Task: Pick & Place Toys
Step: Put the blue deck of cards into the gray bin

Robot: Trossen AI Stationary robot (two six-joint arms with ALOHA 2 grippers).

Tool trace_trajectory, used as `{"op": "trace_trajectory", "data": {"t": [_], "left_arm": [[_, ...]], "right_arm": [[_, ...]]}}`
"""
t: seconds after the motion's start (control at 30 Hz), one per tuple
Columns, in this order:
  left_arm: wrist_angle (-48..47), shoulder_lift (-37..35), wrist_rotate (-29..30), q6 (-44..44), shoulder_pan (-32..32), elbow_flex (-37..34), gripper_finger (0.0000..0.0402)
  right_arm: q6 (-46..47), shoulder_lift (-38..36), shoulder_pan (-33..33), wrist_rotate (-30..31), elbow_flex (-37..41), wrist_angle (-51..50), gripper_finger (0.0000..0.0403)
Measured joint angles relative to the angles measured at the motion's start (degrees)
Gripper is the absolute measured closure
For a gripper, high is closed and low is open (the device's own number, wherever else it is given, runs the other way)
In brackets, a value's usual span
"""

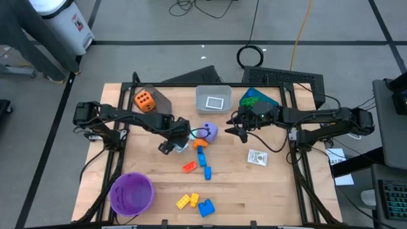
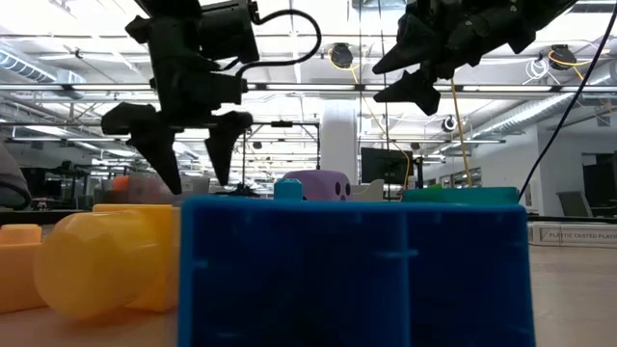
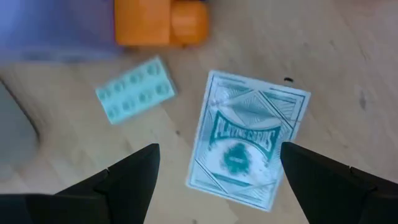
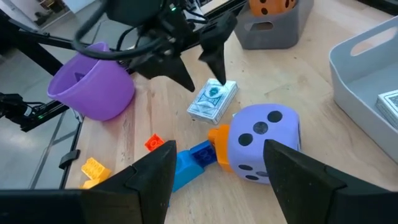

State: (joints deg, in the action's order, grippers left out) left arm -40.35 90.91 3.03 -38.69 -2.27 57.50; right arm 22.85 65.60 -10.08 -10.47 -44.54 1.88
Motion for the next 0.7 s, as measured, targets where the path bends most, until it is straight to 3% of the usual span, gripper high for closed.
{"op": "trace_trajectory", "data": {"t": [0.5, 0.7], "left_arm": [[0.2, 6.4, -0.8, -10.7, 0.1, 0.3, 0.0064], [-1.5, 6.5, -4.5, -13.4, 0.0, 0.2, 0.0064]], "right_arm": [[0.5, 0.0, -0.1, -0.2, 0.0, -0.1, 0.017], [0.5, 0.0, -0.1, -0.3, 0.0, -0.5, 0.017]]}}
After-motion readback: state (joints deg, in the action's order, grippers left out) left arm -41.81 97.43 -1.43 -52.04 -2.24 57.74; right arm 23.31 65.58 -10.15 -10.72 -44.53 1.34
